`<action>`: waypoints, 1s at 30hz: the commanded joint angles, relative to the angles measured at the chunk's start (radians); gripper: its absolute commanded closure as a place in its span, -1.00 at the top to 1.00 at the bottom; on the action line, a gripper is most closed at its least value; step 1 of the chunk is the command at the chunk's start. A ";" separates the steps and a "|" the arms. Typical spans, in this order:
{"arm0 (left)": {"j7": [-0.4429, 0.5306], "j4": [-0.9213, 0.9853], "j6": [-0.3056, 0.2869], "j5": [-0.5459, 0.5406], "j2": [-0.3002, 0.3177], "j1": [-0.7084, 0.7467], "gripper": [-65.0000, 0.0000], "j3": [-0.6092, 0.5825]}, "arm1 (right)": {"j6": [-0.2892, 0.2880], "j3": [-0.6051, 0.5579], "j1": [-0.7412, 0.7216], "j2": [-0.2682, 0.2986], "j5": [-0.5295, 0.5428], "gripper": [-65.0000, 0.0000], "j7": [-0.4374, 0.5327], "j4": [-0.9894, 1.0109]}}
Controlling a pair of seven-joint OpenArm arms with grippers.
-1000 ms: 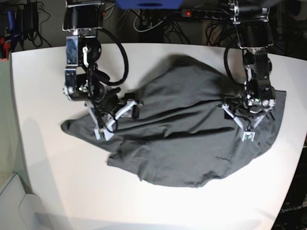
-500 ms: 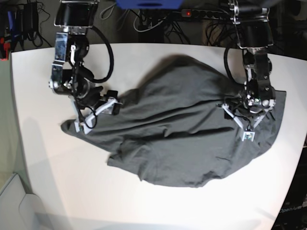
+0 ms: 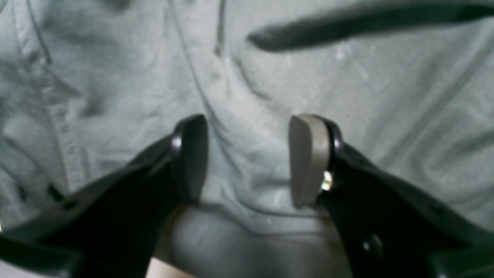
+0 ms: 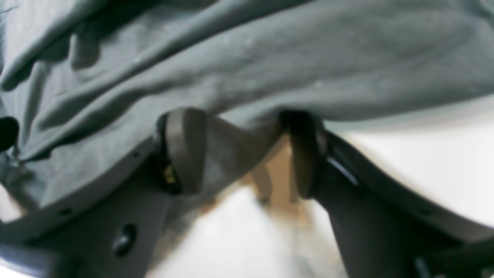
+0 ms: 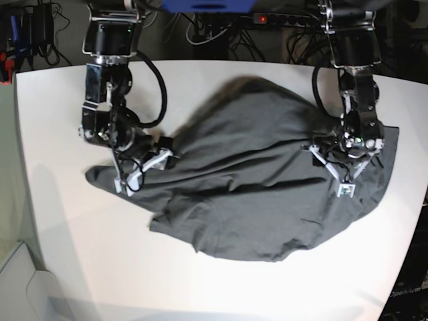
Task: Layout the t-shirt on the table in an organized manner, then fold the t-shirt properly
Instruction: 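Swing the right gripper across toward the left gripper, folding fabric over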
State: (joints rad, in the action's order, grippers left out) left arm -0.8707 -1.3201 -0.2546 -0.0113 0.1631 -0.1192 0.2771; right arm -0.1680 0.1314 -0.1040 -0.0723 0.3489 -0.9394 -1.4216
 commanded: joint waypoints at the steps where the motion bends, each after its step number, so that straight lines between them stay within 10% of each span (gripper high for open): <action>1: -0.017 -0.006 -0.001 0.010 0.005 -0.006 0.03 0.000 | -0.002 -0.002 -0.021 -0.005 0.016 -0.21 0.006 -0.028; 5: -0.018 -0.006 -0.001 0.010 0.005 -0.006 0.03 0.000 | -0.002 -0.008 -0.044 -0.014 0.016 -1.00 0.006 -0.035; 13: -0.022 -0.012 -0.001 0.010 0.005 0.014 0.03 0.000 | -0.002 -0.022 -0.105 -0.037 0.016 -1.00 -0.002 -0.087; 24: -0.025 -0.023 0.001 0.010 0.006 0.056 0.03 -0.002 | -0.002 -0.434 -0.287 -0.073 0.011 -1.00 0.013 -0.058; 30: -0.028 -0.089 0.001 0.010 0.006 0.103 0.03 0.000 | -0.002 -0.479 -0.428 -0.085 0.012 -1.00 0.135 0.178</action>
State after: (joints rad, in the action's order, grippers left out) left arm -0.8474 -1.4063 -0.2535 -0.0246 0.1638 -0.0235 0.2775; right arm -0.1638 -0.3489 -0.4995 -0.1493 0.3447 -0.8230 -1.2274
